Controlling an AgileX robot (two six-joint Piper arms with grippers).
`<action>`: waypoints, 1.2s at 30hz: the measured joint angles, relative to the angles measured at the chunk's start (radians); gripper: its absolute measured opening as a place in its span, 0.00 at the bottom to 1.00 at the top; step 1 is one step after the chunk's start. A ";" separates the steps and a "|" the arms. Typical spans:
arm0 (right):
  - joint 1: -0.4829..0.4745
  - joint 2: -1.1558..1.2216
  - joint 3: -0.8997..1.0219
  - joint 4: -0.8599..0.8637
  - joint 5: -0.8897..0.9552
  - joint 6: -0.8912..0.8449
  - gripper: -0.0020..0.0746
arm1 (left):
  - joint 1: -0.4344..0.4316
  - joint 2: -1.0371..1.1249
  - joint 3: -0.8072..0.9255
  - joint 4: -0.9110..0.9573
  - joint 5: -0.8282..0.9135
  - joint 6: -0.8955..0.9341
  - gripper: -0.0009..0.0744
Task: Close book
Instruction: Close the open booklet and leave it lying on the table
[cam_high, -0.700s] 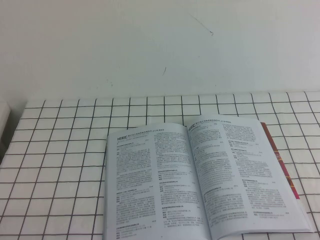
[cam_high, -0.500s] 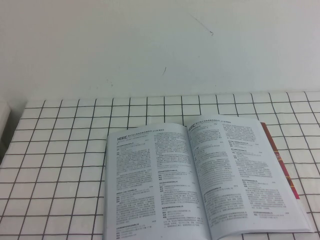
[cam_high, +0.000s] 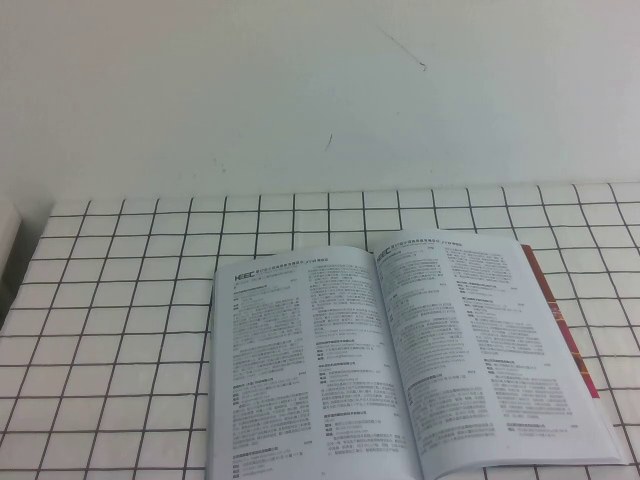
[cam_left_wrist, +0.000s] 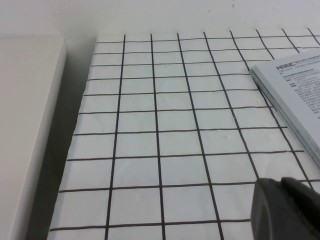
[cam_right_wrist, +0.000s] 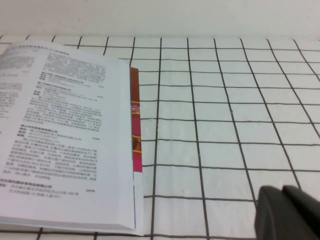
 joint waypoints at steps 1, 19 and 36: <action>0.000 0.000 0.000 0.000 0.000 0.000 0.02 | 0.000 0.000 0.000 0.000 0.000 0.000 0.01; 0.000 0.000 0.000 0.000 0.000 0.000 0.02 | 0.000 0.000 0.000 0.005 0.000 0.034 0.01; 0.000 0.000 0.000 0.000 0.000 0.000 0.02 | 0.000 0.000 0.000 -0.003 -0.002 0.032 0.01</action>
